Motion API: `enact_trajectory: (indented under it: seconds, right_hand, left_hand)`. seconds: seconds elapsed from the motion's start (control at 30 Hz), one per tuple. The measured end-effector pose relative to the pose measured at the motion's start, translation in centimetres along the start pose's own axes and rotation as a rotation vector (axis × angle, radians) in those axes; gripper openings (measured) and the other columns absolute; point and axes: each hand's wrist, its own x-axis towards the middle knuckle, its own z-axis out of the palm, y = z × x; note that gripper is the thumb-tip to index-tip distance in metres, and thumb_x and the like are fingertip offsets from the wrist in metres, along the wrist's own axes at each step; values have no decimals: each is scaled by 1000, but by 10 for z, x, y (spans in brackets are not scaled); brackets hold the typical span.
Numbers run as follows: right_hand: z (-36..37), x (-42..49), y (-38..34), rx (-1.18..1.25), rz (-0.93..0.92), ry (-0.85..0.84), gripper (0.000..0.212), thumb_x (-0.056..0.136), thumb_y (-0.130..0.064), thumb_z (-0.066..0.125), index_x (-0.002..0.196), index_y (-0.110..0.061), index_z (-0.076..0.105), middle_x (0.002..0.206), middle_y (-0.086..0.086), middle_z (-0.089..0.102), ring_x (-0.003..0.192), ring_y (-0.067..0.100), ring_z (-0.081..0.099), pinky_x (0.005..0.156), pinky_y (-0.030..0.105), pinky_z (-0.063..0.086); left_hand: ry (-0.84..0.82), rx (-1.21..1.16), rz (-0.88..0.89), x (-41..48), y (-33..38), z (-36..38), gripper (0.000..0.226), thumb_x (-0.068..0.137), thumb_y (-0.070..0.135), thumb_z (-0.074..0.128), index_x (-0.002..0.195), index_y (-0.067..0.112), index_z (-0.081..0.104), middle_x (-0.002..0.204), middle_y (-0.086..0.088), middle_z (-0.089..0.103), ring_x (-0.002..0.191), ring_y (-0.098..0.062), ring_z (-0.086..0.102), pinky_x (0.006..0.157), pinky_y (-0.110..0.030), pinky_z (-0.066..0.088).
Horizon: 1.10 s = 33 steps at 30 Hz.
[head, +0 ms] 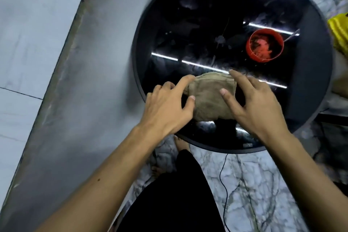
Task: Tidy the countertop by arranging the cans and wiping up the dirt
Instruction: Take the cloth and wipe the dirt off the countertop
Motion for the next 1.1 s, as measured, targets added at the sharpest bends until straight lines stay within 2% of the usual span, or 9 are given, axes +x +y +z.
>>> enact_trajectory:
  seconds: [0.07, 0.2, 0.37, 0.5, 0.67, 0.77, 0.9, 0.97, 1.1]
  right_hand:
    - [6, -3, 10, 26, 75, -33, 60, 99, -65, 47, 151, -36, 39, 127, 13, 63, 115, 34, 57, 84, 41, 48]
    - [12, -5, 20, 161, 167, -116, 59, 96, -64, 50, 150, -41, 42, 119, 7, 64, 101, 27, 61, 88, 42, 53]
    - [13, -1, 16, 316, 212, -119, 52, 92, -55, 65, 141, -40, 55, 112, 1, 63, 89, 12, 58, 87, 37, 53]
    - [16, 7, 14, 420, 262, -166, 43, 88, -41, 75, 130, -42, 66, 107, -5, 62, 78, 0, 53, 72, 16, 45]
    - [26, 11, 15, 484, 315, -190, 36, 84, -28, 81, 118, -39, 73, 89, -8, 59, 66, 2, 52, 56, 5, 37]
    - [31, 14, 16, 561, 342, -171, 29, 83, -18, 81, 105, -37, 76, 79, -8, 63, 61, 1, 52, 57, 8, 41]
    - [35, 13, 19, 618, 326, -127, 23, 83, -18, 79, 99, -36, 77, 72, -12, 60, 54, -1, 46, 55, 11, 41]
    - [36, 11, 19, 628, 292, -94, 23, 84, -19, 78, 99, -37, 77, 72, -14, 59, 59, -2, 49, 58, 11, 42]
    - [37, 9, 22, 691, 254, -67, 23, 85, -18, 77, 100, -35, 78, 80, -13, 60, 74, 5, 57, 72, 25, 49]
  left_hand:
    - [-42, -37, -32, 2, 1, 6, 51, 98, 49, 46, 147, 52, 31, 107, -1, 60, 108, -32, 58, 94, -52, 48]
    - [-63, -107, -62, 9, 2, 14, 45, 98, 45, 47, 141, 53, 38, 115, -2, 63, 112, -30, 59, 96, -50, 48]
    - [-76, -182, -71, 19, 9, 18, 39, 98, 40, 50, 134, 53, 49, 104, 8, 62, 100, -21, 59, 94, -46, 49]
    - [-157, -277, -110, 27, 10, 21, 36, 95, 36, 57, 128, 51, 59, 100, 20, 61, 98, -12, 63, 91, -37, 53]
    - [-102, -310, -96, 29, 8, 33, 34, 94, 29, 68, 126, 40, 68, 114, 5, 70, 112, -21, 65, 102, -43, 52]
    - [-39, -387, -108, 28, 4, 39, 31, 92, 25, 73, 121, 36, 73, 101, 11, 70, 105, -15, 66, 99, -40, 54]
    - [40, -476, -98, 27, -1, 44, 27, 88, 24, 80, 112, 36, 77, 89, 13, 68, 86, -2, 63, 78, -15, 54]
    - [61, -524, -93, 27, -2, 43, 27, 86, 21, 82, 108, 35, 78, 91, 10, 70, 87, 0, 62, 72, -7, 52]
    - [75, -545, -126, 28, -2, 42, 27, 83, 27, 86, 106, 39, 78, 93, 16, 69, 84, -5, 69, 70, -3, 49]
